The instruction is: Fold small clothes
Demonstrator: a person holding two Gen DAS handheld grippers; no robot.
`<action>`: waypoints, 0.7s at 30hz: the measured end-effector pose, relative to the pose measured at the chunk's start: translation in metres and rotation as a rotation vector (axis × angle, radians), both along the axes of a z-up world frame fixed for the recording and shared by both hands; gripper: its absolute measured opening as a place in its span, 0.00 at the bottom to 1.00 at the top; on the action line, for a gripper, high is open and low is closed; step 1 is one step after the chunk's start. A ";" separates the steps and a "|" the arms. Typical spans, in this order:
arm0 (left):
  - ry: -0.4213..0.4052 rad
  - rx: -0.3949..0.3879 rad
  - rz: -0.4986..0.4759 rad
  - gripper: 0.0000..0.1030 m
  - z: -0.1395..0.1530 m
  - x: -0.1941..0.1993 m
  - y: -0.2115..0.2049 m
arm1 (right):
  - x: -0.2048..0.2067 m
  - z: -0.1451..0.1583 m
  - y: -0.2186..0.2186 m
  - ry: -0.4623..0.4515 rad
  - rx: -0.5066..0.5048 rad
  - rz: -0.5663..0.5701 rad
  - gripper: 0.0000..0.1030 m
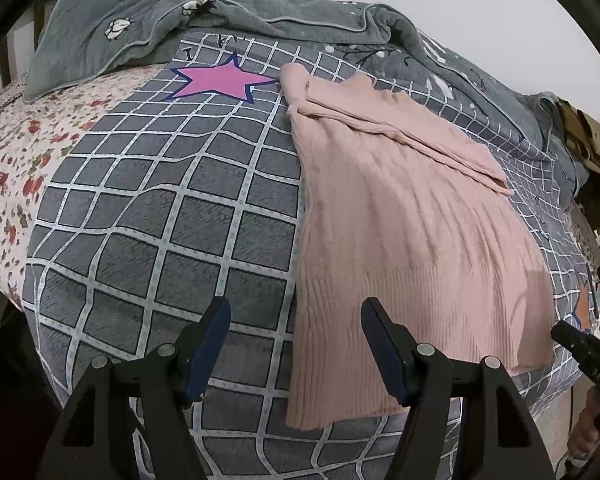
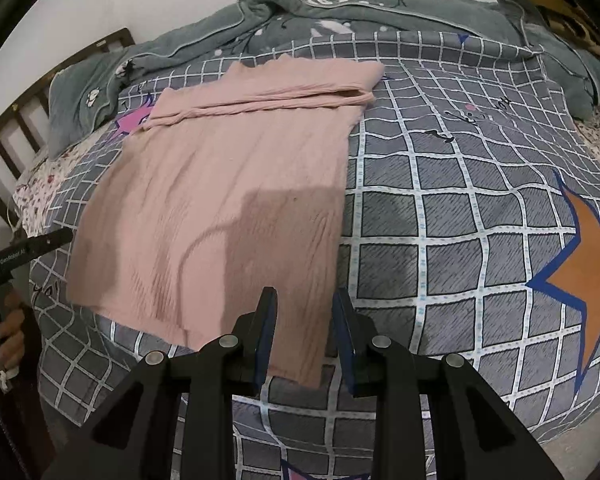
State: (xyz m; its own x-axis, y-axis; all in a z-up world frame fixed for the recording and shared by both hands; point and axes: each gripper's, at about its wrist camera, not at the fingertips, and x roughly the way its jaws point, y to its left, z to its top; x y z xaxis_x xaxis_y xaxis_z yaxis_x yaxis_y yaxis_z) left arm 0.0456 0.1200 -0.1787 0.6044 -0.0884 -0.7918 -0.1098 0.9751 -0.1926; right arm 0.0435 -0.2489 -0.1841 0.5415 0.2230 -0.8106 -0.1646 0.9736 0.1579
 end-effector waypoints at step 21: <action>-0.023 -0.064 0.018 0.63 0.005 -0.012 0.013 | -0.018 0.021 0.007 -0.095 -0.093 -0.052 0.28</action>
State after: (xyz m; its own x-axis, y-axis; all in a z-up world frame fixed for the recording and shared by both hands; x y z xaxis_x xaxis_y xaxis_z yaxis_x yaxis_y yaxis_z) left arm 0.0338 0.1331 -0.1736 0.6245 -0.1274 -0.7705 -0.1222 0.9585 -0.2575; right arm 0.0256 -0.2420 -0.1628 0.6257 0.1187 -0.7710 -0.1233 0.9910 0.0525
